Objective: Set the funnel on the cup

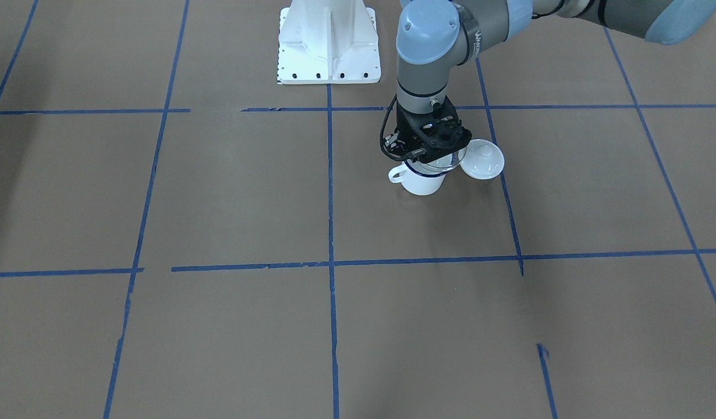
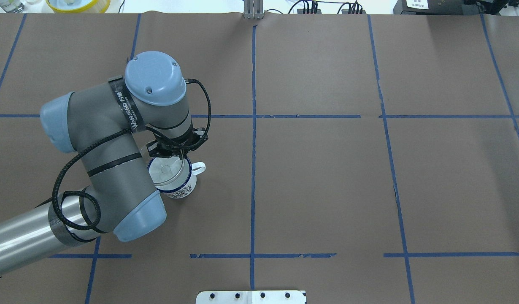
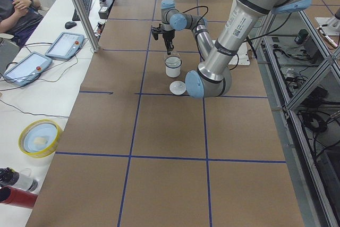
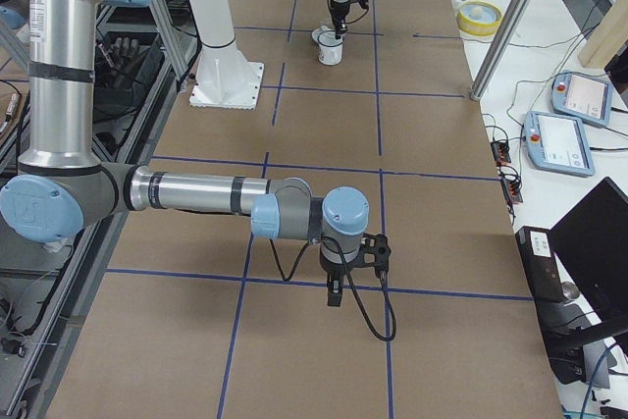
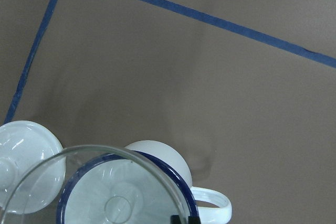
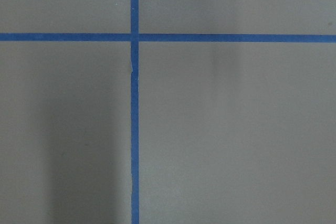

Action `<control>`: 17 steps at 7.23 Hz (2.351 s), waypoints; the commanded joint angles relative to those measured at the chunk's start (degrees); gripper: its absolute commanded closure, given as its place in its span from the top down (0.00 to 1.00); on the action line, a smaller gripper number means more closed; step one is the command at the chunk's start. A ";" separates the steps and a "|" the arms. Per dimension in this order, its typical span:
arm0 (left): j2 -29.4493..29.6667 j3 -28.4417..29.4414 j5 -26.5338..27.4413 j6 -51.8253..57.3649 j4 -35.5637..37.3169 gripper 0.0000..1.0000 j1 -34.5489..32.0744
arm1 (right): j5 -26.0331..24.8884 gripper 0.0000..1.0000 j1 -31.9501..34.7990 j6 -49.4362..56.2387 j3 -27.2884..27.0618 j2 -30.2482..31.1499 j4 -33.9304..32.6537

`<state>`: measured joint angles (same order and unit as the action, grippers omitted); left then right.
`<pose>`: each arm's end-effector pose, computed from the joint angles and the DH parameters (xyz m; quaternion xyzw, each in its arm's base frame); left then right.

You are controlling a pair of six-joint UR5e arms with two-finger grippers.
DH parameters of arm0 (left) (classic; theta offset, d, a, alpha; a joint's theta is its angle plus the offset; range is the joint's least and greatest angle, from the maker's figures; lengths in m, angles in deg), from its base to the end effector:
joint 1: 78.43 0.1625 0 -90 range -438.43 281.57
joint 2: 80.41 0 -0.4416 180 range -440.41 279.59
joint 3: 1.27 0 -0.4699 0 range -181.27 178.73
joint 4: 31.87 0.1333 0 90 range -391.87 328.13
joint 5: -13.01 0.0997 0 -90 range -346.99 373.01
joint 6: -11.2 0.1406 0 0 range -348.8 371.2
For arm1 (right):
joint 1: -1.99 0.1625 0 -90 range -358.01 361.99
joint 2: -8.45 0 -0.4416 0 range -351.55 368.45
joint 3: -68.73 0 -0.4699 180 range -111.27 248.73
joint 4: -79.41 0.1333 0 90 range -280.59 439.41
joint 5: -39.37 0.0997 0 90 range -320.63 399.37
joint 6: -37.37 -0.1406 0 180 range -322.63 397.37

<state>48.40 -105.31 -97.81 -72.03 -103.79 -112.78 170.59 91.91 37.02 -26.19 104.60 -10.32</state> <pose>0.5453 -0.4736 0.1832 -0.0582 0.3357 -0.1713 0.9244 0.0399 -0.5205 0.7191 -0.0092 -0.3520 0.0052 0.9360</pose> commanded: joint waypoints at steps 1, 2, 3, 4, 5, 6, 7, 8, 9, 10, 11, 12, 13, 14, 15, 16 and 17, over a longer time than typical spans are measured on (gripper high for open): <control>-0.14 0.24 -0.01 0.00 -1.02 0.00 0.43 | 0.00 1.00 0.00 0.00 0.00 0.00 0.00; -0.40 0.59 -0.01 0.00 -1.81 0.00 0.51 | 0.00 1.00 0.00 0.00 0.00 0.00 0.00; -0.32 1.29 -0.01 0.00 -2.17 0.00 0.95 | 0.00 1.00 0.00 0.00 0.00 0.00 0.00; -0.58 1.47 -0.01 0.00 -2.87 0.00 1.04 | 0.00 1.00 0.00 0.00 0.00 0.00 0.00; -0.58 1.38 -0.01 0.00 -2.96 0.11 1.13 | 0.00 1.00 0.00 0.00 0.00 0.00 0.00; -0.58 1.38 0.08 -0.08 -2.96 0.99 1.13 | 0.00 1.00 0.00 0.00 0.00 0.00 0.00; -0.58 1.21 0.25 0.00 -2.88 1.00 1.13 | 0.00 1.00 0.00 0.00 0.00 0.00 0.00; -0.66 1.12 0.34 0.09 -2.88 1.00 1.13 | 0.00 1.00 0.00 0.00 0.00 0.00 0.00; -1.10 -0.36 0.26 1.66 -2.53 1.00 0.61 | 0.00 1.00 0.00 0.00 0.00 0.00 0.00; -3.19 -4.73 0.26 8.98 -2.35 1.00 -1.57 | 0.00 1.00 0.00 0.00 0.00 0.00 0.00; -6.61 -9.03 -0.09 18.10 -2.78 1.00 -6.90 | 0.00 1.00 0.00 0.00 0.00 0.00 0.00; -9.17 -10.64 -2.01 27.42 -2.88 1.00 -14.00 | 0.00 1.00 0.00 0.00 0.00 0.00 0.00; -12.15 -10.83 -8.03 35.87 -2.96 1.00 -21.04 | 0.00 1.00 0.00 0.00 0.00 0.00 0.00; -15.14 -10.58 -13.14 48.31 -2.96 1.00 -28.42 | 0.00 1.00 0.00 0.00 0.09 0.00 0.00; -18.39 -9.44 -17.37 58.70 -3.05 1.00 -35.62 | 0.00 1.00 0.00 0.00 0.00 0.00 0.00; -22.77 -7.60 -19.15 70.98 -3.05 1.00 -41.96 | 0.00 1.00 0.00 0.00 0.09 0.00 0.00; -27.08 -4.10 -21.08 79.37 -3.14 1.00 -48.03 | 0.00 1.00 0.00 0.00 0.00 0.00 0.00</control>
<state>26.62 -112.84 -116.06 -4.98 -106.85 -152.83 170.59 91.91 37.02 -26.15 104.60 -10.32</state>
